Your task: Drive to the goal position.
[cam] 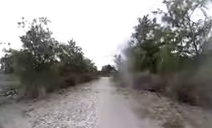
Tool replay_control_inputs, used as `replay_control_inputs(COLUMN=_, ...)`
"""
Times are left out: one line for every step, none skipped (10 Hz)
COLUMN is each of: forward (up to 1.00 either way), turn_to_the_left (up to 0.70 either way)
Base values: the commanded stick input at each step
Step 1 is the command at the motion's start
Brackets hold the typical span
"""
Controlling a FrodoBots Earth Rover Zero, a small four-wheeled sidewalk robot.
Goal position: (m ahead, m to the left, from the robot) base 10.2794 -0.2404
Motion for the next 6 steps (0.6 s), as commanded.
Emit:
replay_control_inputs(forward=0.6, turn_to_the_left=0.0)
replay_control_inputs(forward=0.6, turn_to_the_left=0.0)
replay_control_inputs(forward=0.6, turn_to_the_left=0.0)
replay_control_inputs(forward=0.6, turn_to_the_left=0.02)
replay_control_inputs(forward=0.6, turn_to_the_left=0.15)
replay_control_inputs(forward=0.6, turn_to_the_left=0.15)
